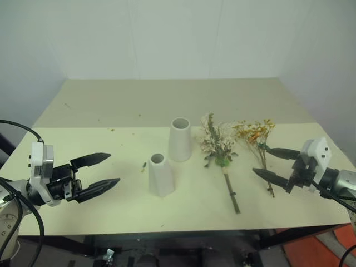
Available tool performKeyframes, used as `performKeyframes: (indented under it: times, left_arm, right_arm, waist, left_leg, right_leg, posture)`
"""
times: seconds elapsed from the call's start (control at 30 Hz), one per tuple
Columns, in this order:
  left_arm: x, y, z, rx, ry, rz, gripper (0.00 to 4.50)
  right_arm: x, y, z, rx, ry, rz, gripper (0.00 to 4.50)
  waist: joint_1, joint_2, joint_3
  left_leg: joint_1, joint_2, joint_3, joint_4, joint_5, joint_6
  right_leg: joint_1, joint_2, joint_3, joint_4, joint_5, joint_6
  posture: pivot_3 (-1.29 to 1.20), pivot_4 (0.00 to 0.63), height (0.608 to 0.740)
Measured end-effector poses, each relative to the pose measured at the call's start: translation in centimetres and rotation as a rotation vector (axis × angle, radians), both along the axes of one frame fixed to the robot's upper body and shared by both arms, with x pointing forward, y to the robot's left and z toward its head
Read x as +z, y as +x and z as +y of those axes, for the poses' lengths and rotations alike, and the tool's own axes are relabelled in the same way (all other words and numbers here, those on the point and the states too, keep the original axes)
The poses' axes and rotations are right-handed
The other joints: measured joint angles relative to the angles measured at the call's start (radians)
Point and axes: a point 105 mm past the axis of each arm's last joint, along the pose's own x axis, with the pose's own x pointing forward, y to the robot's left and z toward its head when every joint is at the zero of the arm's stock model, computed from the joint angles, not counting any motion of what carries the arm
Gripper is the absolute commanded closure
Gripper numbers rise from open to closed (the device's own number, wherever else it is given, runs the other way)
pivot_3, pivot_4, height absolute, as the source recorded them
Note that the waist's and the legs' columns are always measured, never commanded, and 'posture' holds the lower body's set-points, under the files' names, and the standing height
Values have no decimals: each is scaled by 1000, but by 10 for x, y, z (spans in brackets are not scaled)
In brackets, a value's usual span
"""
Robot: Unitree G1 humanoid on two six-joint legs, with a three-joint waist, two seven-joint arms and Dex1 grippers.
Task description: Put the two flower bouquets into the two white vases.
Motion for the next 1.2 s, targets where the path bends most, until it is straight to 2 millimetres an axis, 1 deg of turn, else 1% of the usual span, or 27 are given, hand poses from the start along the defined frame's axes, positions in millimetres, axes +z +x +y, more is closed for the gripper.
performKeyframes:
  times: [0.4, 0.57, 0.67, 0.8, 0.9, 1.0, 1.07, 1.13, 1.2]
  left_arm:
    - [4, 1, -1, -11, 1, -18, 0]
    - [5, 4, -2, -10, 8, -24, 0]
    - [7, 7, -5, -26, 8, -35, 0]
    - [12, 10, -9, -53, 14, -45, 0]
    - [19, 14, -12, -82, 28, -64, 0]
    - [21, 17, -16, -117, 29, -65, 0]
    - [22, 20, -18, -138, 27, -64, 0]
    - [25, 22, -21, -161, 29, -71, 0]
    - [27, 24, -25, -183, 36, -78, 0]
  right_arm:
    - [0, 2, -1, -11, -21, -4, 38]
    - [-6, 9, -2, -59, -49, 20, 38]
    - [-12, 16, -5, -112, -59, 62, 38]
    - [-12, 27, -10, -202, -61, 105, 38]
    - [-10, 40, -15, -315, -68, 156, 38]
    - [-14, 54, -22, -456, -90, 239, 38]
    - [-17, 61, -25, -513, -100, 290, 38]
    - [-22, 65, -27, -544, -121, 331, 38]
    - [-31, 69, -30, -572, -138, 389, 38]
  waist:
    - [0, 0, 0]
    - [-1, 0, 0]
    - [-1, 0, 0]
    - [-1, 0, 0]
    - [-2, 0, 0]
    - [-3, 0, 0]
    - [-2, 0, 0]
    - [-1, 0, 0]
    - [-2, 0, 0]
  left_leg:
    - [0, 0, 0, 0, 0, 0]
    - [0, 0, 0, 0, 0, 0]
    - [0, 0, 0, 0, 0, 0]
    - [0, 0, 0, 0, 0, 0]
    - [0, 0, 0, 0, 0, 0]
    - [-1, 0, 0, 0, 0, 0]
    - [-2, 0, 0, 0, 0, 0]
    - [-3, 0, 0, 0, 0, 0]
    - [-3, 0, 0, 0, 0, 0]
  right_leg:
    - [0, 0, 0, 0, 0, 0]
    - [0, 0, 0, 0, 0, 0]
    - [0, 0, 0, 0, 0, 0]
    - [-1, 0, 0, 0, 1, 1]
    - [-1, 0, 0, 0, 0, 0]
    - [-2, 0, 0, 0, 0, 0]
    - [-2, 0, 0, 0, 3, 5]
    - [-2, 0, 0, -1, 3, 5]
    - [-2, 0, 0, -2, 3, 5]
  posture:
    - [0, 150, 740]
    - [0, 150, 740]
    - [0, 150, 740]
    - [0, 150, 740]
    - [0, 150, 740]
    - [0, 150, 740]
    - [0, 150, 740]
    - [0, 150, 740]
    - [0, 150, 740]
